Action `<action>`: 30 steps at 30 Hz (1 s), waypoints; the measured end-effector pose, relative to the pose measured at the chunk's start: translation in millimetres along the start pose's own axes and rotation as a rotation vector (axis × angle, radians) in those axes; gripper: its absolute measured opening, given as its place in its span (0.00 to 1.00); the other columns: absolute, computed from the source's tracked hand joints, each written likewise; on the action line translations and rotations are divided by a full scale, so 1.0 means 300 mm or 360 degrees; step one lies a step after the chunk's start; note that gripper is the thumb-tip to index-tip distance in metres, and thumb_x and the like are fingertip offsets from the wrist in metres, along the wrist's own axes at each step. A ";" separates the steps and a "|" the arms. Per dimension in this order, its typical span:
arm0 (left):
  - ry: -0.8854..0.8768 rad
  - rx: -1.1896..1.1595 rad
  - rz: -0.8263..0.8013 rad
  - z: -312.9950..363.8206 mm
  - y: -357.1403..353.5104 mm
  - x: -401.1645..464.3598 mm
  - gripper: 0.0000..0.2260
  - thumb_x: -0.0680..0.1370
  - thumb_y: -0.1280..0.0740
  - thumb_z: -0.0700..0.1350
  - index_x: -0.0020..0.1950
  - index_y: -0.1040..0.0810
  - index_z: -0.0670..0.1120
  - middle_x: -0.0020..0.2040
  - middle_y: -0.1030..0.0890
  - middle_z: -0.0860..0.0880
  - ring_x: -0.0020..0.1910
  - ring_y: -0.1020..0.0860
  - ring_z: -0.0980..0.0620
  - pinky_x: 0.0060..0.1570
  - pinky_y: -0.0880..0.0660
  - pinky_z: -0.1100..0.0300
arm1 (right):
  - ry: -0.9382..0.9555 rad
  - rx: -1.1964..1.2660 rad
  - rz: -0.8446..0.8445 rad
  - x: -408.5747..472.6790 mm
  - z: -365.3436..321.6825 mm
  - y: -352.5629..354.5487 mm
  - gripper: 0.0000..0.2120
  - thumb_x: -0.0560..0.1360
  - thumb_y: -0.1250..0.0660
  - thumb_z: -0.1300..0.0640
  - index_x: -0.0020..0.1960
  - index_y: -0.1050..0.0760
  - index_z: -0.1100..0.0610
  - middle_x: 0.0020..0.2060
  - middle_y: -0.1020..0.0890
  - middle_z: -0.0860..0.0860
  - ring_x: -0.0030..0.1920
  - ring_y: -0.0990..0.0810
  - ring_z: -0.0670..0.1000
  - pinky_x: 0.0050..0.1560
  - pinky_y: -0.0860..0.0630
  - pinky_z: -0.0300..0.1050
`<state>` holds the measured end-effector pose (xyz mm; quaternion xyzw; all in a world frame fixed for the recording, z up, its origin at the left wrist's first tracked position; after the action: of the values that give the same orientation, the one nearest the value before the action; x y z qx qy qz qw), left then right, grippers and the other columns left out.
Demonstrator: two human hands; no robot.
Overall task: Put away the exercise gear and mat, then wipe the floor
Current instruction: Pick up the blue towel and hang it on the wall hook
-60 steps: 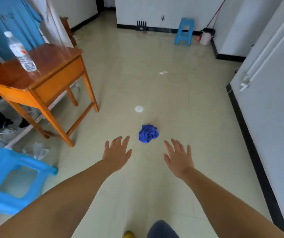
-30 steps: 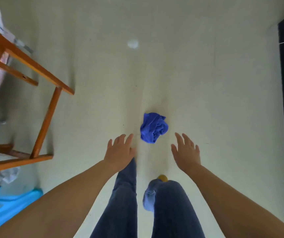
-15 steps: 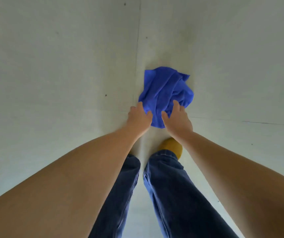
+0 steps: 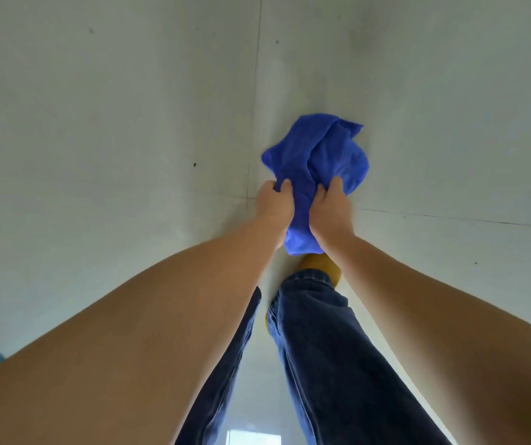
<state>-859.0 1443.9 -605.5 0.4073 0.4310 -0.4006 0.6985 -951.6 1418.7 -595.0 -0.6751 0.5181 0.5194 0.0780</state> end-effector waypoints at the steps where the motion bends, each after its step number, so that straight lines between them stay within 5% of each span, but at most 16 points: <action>1: -0.0068 0.0021 0.0006 0.046 0.027 -0.075 0.09 0.80 0.42 0.47 0.49 0.27 0.42 0.46 0.22 0.43 0.45 0.24 0.45 0.51 0.25 0.48 | 0.0010 0.0036 0.0005 -0.056 -0.057 0.046 0.05 0.81 0.49 0.58 0.49 0.37 0.57 0.37 0.29 0.48 0.38 0.29 0.50 0.34 0.36 0.40; 5: -0.0237 0.0016 -0.0078 0.258 0.139 -0.410 0.10 0.81 0.42 0.47 0.47 0.27 0.43 0.43 0.26 0.43 0.41 0.28 0.47 0.42 0.29 0.53 | 0.0015 0.0144 0.0029 -0.301 -0.276 0.230 0.11 0.81 0.49 0.58 0.56 0.30 0.59 0.40 0.25 0.50 0.37 0.27 0.47 0.35 0.33 0.40; 10: -0.0412 0.0112 -0.0241 0.548 0.283 -0.858 0.06 0.78 0.37 0.45 0.45 0.22 0.46 0.48 0.20 0.43 0.48 0.22 0.45 0.52 0.24 0.50 | 0.0145 0.0243 0.0013 -0.630 -0.564 0.469 0.12 0.81 0.48 0.58 0.56 0.27 0.53 0.41 0.22 0.49 0.38 0.25 0.47 0.34 0.33 0.38; 12: -0.0552 0.0261 -0.0233 0.646 0.360 -1.035 0.05 0.78 0.36 0.44 0.47 0.21 0.46 0.49 0.19 0.43 0.49 0.22 0.45 0.56 0.26 0.49 | 0.0216 0.0192 -0.0089 -0.767 -0.666 0.561 0.10 0.81 0.47 0.58 0.53 0.27 0.56 0.38 0.24 0.50 0.35 0.27 0.47 0.33 0.34 0.39; 15: -0.0802 0.0454 -0.0255 0.760 0.471 -1.275 0.04 0.78 0.36 0.42 0.44 0.23 0.45 0.40 0.22 0.48 0.40 0.25 0.51 0.46 0.28 0.58 | 0.0280 -0.0011 -0.0380 -0.961 -0.799 0.693 0.08 0.80 0.45 0.57 0.46 0.32 0.60 0.35 0.27 0.54 0.31 0.29 0.49 0.31 0.33 0.40; 19: -0.1138 0.0718 -0.0212 0.901 0.557 -1.544 0.04 0.78 0.37 0.42 0.44 0.25 0.48 0.39 0.24 0.52 0.41 0.27 0.53 0.44 0.31 0.63 | 0.0424 -0.0357 -0.0562 -1.171 -0.983 0.853 0.09 0.80 0.46 0.55 0.50 0.30 0.58 0.38 0.25 0.49 0.32 0.25 0.47 0.31 0.28 0.36; 22: -0.1394 0.0866 -0.0153 1.036 0.590 -1.721 0.04 0.77 0.37 0.42 0.46 0.24 0.47 0.41 0.22 0.47 0.40 0.27 0.52 0.44 0.30 0.62 | 0.0596 -0.0507 -0.0388 -1.275 -1.139 0.959 0.07 0.79 0.43 0.55 0.53 0.29 0.56 0.41 0.24 0.50 0.38 0.25 0.50 0.39 0.28 0.39; 26: -0.1727 0.1098 -0.0217 1.200 0.606 -1.942 0.04 0.76 0.36 0.40 0.44 0.23 0.46 0.40 0.22 0.46 0.39 0.27 0.52 0.41 0.30 0.63 | 0.1258 -0.0456 -0.0080 -1.440 -1.360 1.091 0.27 0.76 0.36 0.58 0.72 0.39 0.55 0.61 0.28 0.52 0.60 0.28 0.50 0.60 0.30 0.43; 28: -0.1858 0.1209 -0.0301 1.255 0.611 -2.040 0.04 0.76 0.36 0.38 0.46 0.22 0.43 0.40 0.22 0.48 0.38 0.27 0.54 0.39 0.31 0.69 | 0.1524 -0.0601 -0.0099 -1.515 -1.448 1.131 0.22 0.74 0.35 0.61 0.68 0.32 0.57 0.62 0.27 0.53 0.62 0.28 0.51 0.62 0.31 0.44; 30: -0.1938 0.1224 -0.0324 1.302 0.625 -2.127 0.03 0.76 0.35 0.38 0.45 0.22 0.45 0.35 0.22 0.54 0.35 0.27 0.60 0.36 0.33 0.74 | 0.1506 -0.0678 -0.0091 -1.561 -1.509 1.172 0.09 0.76 0.37 0.58 0.54 0.24 0.57 0.49 0.21 0.52 0.50 0.23 0.52 0.49 0.27 0.42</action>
<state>-776.8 1284.9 144.7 0.2867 -0.1696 -0.7424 0.5813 -909.3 1258.4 126.4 -0.8508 0.3609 0.2490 -0.2896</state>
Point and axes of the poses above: each hand's wrist, its own x-axis towards the middle knuckle, its own y-axis out of the back of the hand, z = x × y, the point moved 2 cm from there along x, towards the middle knuckle
